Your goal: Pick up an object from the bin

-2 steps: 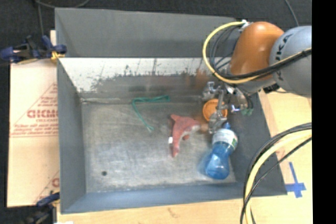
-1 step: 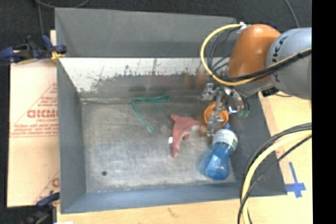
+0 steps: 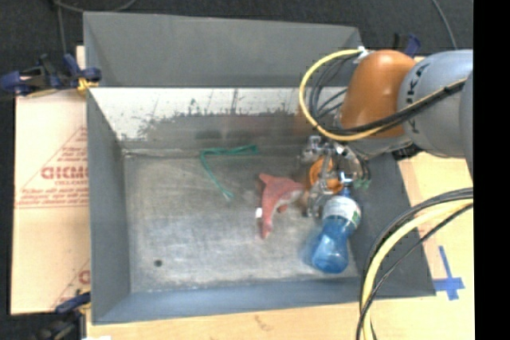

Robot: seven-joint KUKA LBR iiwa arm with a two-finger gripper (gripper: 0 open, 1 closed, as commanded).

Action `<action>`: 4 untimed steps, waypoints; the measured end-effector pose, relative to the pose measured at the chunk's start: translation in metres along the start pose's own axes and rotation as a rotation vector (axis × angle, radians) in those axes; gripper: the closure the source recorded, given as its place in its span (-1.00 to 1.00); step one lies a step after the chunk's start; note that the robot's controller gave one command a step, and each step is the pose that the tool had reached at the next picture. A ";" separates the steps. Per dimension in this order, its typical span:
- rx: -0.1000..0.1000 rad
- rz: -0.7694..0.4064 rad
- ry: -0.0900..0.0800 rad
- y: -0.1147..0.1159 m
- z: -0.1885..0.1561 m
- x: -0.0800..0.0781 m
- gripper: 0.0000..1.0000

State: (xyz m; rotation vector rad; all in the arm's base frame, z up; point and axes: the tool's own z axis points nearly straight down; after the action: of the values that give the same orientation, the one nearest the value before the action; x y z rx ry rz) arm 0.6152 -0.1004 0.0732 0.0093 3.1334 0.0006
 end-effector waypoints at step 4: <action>0.003 0.110 0.005 0.063 -0.006 0.036 1.00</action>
Offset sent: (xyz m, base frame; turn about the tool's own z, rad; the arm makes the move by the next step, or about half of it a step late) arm -0.0333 0.0659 -0.0005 0.2419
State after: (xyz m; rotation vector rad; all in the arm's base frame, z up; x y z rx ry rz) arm 0.5793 -0.0370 0.0785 0.1822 3.1332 -0.0028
